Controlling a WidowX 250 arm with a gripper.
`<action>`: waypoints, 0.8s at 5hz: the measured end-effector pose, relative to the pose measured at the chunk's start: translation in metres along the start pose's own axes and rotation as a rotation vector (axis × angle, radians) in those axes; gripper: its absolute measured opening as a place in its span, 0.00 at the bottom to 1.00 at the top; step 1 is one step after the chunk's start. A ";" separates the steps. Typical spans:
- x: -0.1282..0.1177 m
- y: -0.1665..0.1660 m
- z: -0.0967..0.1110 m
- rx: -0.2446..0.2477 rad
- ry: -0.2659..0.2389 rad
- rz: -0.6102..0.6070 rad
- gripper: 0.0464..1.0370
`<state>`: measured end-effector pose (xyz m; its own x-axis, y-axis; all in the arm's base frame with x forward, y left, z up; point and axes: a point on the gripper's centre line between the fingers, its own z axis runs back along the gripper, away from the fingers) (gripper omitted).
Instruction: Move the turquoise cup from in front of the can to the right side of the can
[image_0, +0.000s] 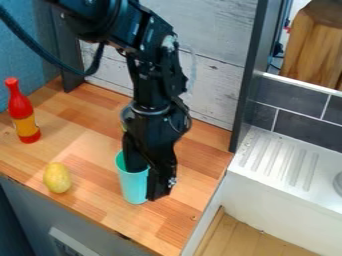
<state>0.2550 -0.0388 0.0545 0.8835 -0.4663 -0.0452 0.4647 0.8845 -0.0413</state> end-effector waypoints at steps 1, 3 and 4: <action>0.003 0.003 -0.007 0.005 0.025 -0.006 0.90; 0.003 0.018 -0.017 0.000 0.072 0.021 0.39; 0.000 0.027 -0.017 -0.001 0.078 0.031 0.19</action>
<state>0.2663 -0.0151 0.0361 0.8903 -0.4382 -0.1241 0.4368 0.8987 -0.0399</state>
